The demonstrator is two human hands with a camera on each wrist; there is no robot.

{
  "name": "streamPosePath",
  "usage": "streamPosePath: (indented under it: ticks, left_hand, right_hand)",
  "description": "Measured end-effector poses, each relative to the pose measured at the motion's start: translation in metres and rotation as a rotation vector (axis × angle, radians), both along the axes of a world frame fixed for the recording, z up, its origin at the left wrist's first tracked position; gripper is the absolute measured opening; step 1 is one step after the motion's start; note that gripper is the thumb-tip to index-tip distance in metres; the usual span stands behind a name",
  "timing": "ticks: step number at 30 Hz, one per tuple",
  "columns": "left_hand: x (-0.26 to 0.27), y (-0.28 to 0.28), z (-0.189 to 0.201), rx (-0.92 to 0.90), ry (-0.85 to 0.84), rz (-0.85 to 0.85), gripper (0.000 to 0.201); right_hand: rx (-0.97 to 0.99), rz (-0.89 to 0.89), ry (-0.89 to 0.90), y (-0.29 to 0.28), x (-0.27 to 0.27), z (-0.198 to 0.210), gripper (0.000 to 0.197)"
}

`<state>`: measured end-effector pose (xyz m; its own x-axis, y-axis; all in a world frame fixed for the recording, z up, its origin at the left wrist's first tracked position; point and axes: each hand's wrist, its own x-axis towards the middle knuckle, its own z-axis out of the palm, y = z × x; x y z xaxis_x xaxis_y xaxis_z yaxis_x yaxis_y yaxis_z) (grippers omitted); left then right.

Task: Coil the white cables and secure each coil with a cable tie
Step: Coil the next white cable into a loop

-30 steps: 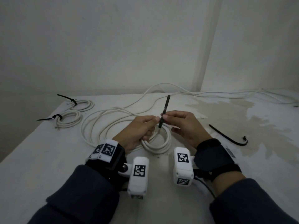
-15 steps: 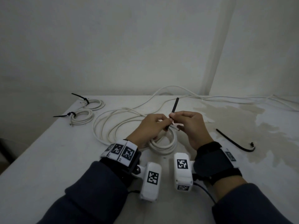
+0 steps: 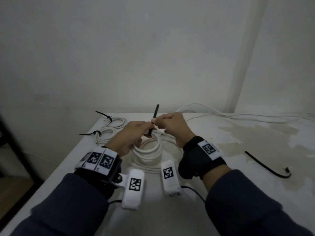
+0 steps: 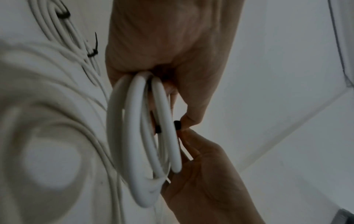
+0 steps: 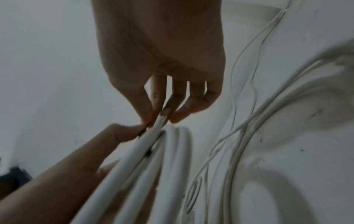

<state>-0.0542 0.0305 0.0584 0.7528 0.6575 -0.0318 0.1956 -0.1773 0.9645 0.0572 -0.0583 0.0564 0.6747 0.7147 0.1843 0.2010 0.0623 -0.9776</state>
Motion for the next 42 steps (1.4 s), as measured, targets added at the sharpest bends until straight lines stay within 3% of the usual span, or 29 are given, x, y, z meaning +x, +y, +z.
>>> streamPosePath:
  ticks: [3, 5, 7, 10, 13, 15, 18, 21, 22, 24, 25, 27, 30, 33, 37, 39, 42]
  left_hand:
    - [-0.018, 0.036, -0.010, -0.086, 0.046, 0.135, 0.022]
    - [-0.024, 0.064, -0.016, -0.209, -0.016, 0.265, 0.020]
    - [-0.023, 0.100, -0.023, -0.343, -0.132, 0.370, 0.017]
    - [-0.008, 0.153, -0.029, -0.485, -0.188, 0.426, 0.027]
    - [0.018, 0.184, -0.022, -0.489, -0.250, 0.463, 0.018]
    - [0.030, 0.189, -0.014, -0.412, -0.240, 0.500, 0.023]
    - [0.042, 0.204, -0.022, -0.248, -0.125, 0.499, 0.027]
    - [0.046, 0.206, -0.024, 0.070, 0.271, 0.464, 0.015]
    - [0.048, 0.202, -0.023, 0.179, 0.410, 0.459, 0.019]
    - [0.048, 0.193, -0.020, 0.328, 0.639, 0.459, 0.060]
    - [0.047, 0.186, -0.016, 0.361, 0.669, 0.470, 0.073]
    - [0.045, 0.171, -0.012, 0.464, 0.623, 0.463, 0.069]
    - [0.040, 0.141, -0.012, 0.606, 0.651, 0.112, 0.028]
    - [0.033, 0.111, -0.020, 0.537, 0.751, -0.183, 0.037]
    - [0.025, 0.110, -0.025, 0.576, 0.757, -0.133, 0.035]
    - [0.021, 0.111, -0.022, 0.582, 0.723, -0.103, 0.027]
    - [0.020, 0.112, -0.022, 0.592, 0.606, -0.056, 0.022]
  right_hand:
    - [-0.230, 0.081, -0.187, 0.034, 0.014, -0.014, 0.019]
    - [-0.598, 0.158, -0.446, 0.047, 0.030, -0.025, 0.048]
    - [-0.849, 0.281, -0.538, 0.050, 0.043, -0.035, 0.068]
    - [-0.925, 0.348, -0.577, 0.048, 0.053, -0.048, 0.059]
    - [-0.871, 0.377, -0.576, 0.048, 0.059, -0.059, 0.057]
    - [-0.847, 0.400, -0.595, 0.048, 0.063, -0.060, 0.057]
    - [-0.826, 0.417, -0.615, 0.050, 0.066, -0.061, 0.057]
    - [-0.825, 0.420, -0.618, 0.050, 0.066, -0.063, 0.058]
    - [-0.822, 0.414, -0.612, 0.050, 0.066, -0.063, 0.057]
    - [-0.814, 0.410, -0.606, 0.051, 0.065, -0.062, 0.057]
    - [-0.816, 0.410, -0.606, 0.050, 0.065, -0.061, 0.057]
    - [-0.786, 0.396, -0.598, 0.048, 0.062, -0.061, 0.051]
    - [-0.650, 0.222, -0.550, 0.041, 0.061, -0.060, 0.032]
    - [-0.659, 0.079, -0.606, 0.040, 0.063, -0.055, 0.020]
    - [-0.660, 0.042, -0.694, 0.048, 0.058, -0.043, 0.011]
    - [-0.473, -0.033, -0.716, 0.049, 0.053, -0.030, 0.004]
    - [-0.098, -0.185, -0.609, 0.039, 0.047, -0.004, 0.013]
